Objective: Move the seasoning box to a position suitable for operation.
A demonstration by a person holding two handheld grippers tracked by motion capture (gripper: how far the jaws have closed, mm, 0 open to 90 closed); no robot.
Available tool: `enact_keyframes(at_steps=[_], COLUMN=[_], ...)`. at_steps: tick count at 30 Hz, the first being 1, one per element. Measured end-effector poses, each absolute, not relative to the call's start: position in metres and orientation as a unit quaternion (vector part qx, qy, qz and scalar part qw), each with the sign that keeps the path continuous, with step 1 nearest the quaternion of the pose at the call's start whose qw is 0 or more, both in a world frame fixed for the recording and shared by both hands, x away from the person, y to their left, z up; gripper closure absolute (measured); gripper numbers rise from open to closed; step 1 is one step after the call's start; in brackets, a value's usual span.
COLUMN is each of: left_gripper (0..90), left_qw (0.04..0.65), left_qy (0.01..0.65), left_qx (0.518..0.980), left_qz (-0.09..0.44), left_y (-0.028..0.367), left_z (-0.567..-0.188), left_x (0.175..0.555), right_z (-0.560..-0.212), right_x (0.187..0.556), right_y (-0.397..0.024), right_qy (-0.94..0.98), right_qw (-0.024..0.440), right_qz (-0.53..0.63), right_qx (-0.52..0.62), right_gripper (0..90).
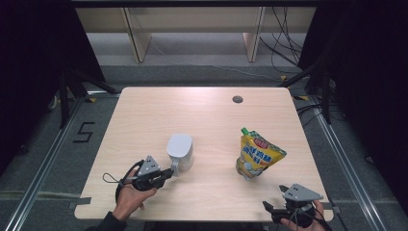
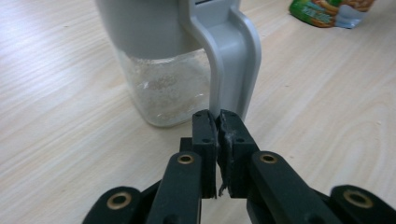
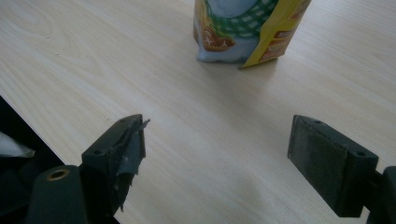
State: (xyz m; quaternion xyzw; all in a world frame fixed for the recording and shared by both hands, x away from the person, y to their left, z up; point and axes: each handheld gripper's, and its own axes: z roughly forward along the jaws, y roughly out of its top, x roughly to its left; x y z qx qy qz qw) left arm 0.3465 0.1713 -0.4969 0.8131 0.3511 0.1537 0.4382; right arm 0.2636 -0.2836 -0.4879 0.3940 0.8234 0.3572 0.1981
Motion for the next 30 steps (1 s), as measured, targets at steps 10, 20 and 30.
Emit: enact_keyframes(at_steps=[10,20,30], left_gripper=[53.2,48.6,66.7], left_qw=[0.44,0.417,0.417], left_qy=[0.365,0.395,0.416], left_qx=[0.805,0.798,0.781], left_qz=[0.155,0.183,0.206], left_y=[0.166,0.151,0.165], left_z=[-0.492,-0.493,-0.496], left_x=[0.344,0.358,0.364], right_z=[-0.488,-0.489,-0.489], right_x=[0.263,0.263,0.262], right_y=[-0.283,-0.283,-0.283], right_qy=[0.823,0.824,0.825], right_qw=[0.195,0.196,0.194], right_qz=[0.358,0.356,0.359], right_qx=[0.395,0.394,0.392], right_gripper=[20.1,20.1,20.1])
